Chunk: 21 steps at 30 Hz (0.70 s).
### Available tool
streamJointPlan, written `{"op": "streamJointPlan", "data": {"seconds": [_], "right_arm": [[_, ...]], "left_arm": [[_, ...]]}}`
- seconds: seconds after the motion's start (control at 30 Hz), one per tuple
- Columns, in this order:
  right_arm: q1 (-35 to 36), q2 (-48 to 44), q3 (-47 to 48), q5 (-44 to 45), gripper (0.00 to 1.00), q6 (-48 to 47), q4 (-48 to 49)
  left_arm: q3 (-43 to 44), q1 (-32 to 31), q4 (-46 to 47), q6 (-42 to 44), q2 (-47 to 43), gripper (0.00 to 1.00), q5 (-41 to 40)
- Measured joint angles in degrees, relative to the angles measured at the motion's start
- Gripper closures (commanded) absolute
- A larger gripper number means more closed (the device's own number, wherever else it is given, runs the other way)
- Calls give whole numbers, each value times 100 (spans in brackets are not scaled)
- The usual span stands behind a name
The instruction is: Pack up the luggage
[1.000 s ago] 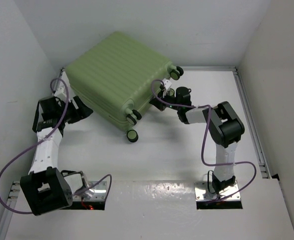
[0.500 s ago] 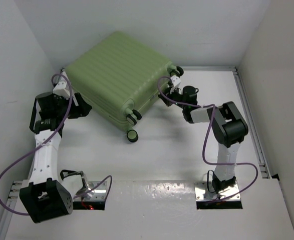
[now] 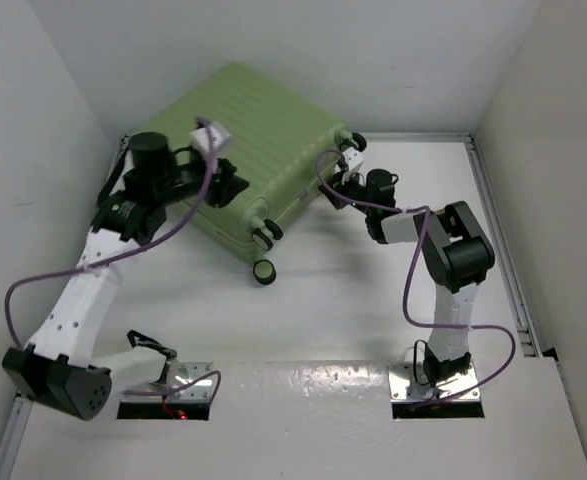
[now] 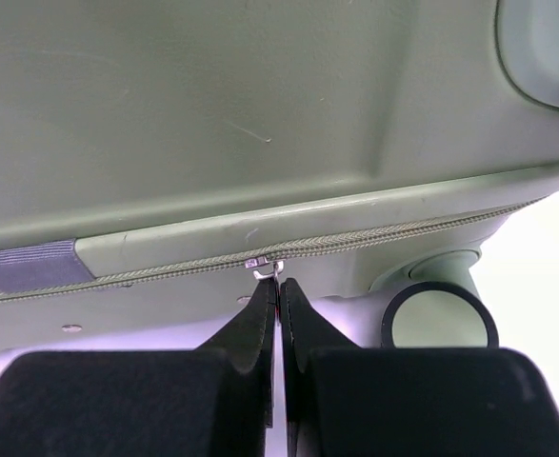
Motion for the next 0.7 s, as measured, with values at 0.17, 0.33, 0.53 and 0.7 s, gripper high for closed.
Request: {"op": "streamJointPlan", "data": {"seconds": [0.17, 0.33, 0.53, 0.7], "right_arm": [[26, 20, 42, 44, 100, -2, -11], [52, 20, 48, 109, 100, -2, -20], [55, 20, 50, 122, 100, -2, -26], [72, 20, 50, 144, 100, -2, -26]], "left_arm": [[619, -1224, -424, 466, 964, 63, -708], [636, -1709, -1025, 599, 1858, 48, -1248], [621, -1991, -1237, 723, 1799, 17, -1322], [629, -1987, -1405, 1067, 1534, 10, -1408]]}}
